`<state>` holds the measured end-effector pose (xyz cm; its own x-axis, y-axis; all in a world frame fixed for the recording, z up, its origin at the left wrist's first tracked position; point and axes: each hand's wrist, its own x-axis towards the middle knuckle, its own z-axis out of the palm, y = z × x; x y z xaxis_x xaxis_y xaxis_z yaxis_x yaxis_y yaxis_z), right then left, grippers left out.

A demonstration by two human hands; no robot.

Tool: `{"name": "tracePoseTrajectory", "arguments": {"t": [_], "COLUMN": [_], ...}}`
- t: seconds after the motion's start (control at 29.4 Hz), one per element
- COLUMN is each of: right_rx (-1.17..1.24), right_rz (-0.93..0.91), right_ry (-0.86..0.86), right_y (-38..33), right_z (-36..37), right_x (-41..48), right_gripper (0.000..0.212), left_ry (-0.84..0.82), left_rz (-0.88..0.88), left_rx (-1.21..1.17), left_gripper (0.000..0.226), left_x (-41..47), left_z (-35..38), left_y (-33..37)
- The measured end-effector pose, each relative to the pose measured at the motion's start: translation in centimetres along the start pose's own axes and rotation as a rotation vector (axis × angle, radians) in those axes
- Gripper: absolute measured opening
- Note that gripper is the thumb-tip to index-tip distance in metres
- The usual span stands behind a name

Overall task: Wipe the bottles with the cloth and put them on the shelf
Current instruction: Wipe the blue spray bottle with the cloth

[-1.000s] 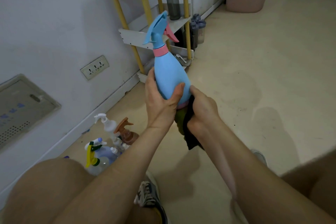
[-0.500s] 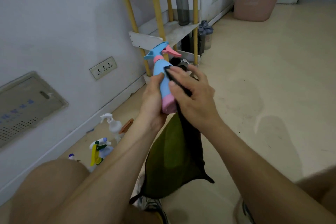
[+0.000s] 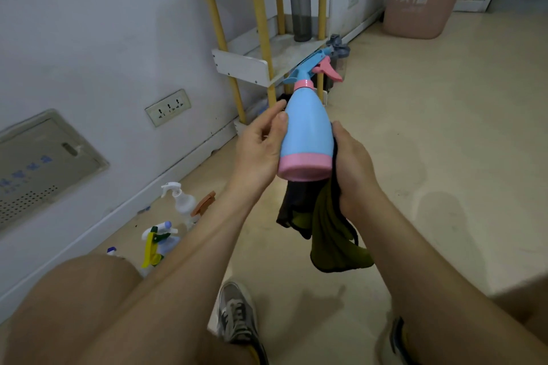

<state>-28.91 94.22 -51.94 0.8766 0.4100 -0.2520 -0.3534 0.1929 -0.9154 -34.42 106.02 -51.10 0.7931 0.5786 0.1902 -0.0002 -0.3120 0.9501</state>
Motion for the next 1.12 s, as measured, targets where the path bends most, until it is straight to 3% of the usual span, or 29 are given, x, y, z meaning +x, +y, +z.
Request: {"name": "tracePoseTrajectory", "arguments": {"t": [0.1, 0.2, 0.31, 0.44, 0.51, 0.65, 0.78, 0.85, 0.95, 1.02, 1.12], "right_rx": [-0.314, -0.463, -0.319, -0.005, 0.018, -0.051, -0.404, -0.486, -0.352, -0.118, 0.079], "right_rz": [-0.335, -0.542, -0.508, -0.025, 0.024, -0.142, -0.5, -0.598, -0.472, -0.238, 0.046], "right_ry": [0.105, 0.061, 0.048, 0.05, 0.025, 0.13, 0.159, 0.129, 0.065, 0.081, 0.084], "right_y": [1.1, 2.8, 2.4, -0.7, -1.1, 0.5, 2.6, 3.4, 3.9, 3.2, 2.4], "right_z": [0.1, 0.7, 1.2, -0.5, -0.7, 0.5, 1.3, 1.4, 1.0, 0.3, -0.9], "right_x": [0.1, -0.2, -0.3, 0.9, 0.5, 0.7, 0.1, -0.3, -0.5, 0.2, 0.8], "right_gripper": [0.034, 0.045, 0.041, 0.026, 0.028, 0.034, 0.056, 0.057, 0.046, 0.032, 0.027], "left_ry": [-0.125, -0.128, -0.052, -0.265, -0.282, -0.117, -0.207, -0.179, -0.012, 0.006, -0.009], "left_rz": [-0.044, -0.243, -0.318, -0.396, -0.374, -0.22, -0.208, -0.247, -0.284, -0.291, -0.278], "left_rx": [0.084, -0.085, -0.234, -0.272, -0.269, -0.12, -0.051, -0.116, -0.242, -0.305, -0.35], "left_gripper": [0.043, 0.053, 0.046, 0.029, 0.021, 0.019, 0.035, 0.034, 0.029, 0.025, 0.016], "left_x": [0.4, -0.2, -0.7, -1.4, -1.2, -0.2, -0.8, -1.2, -1.0, -0.7, -1.1], "left_z": [0.1, 1.1, 1.5, 1.3, 1.1, 0.7, 1.7, 2.3, 2.4, 2.4, 3.1], "left_y": [0.8, 1.8, 1.6, 1.2, 1.0, 0.5, 0.5, 0.4, 0.4, 0.6, 0.5]}}
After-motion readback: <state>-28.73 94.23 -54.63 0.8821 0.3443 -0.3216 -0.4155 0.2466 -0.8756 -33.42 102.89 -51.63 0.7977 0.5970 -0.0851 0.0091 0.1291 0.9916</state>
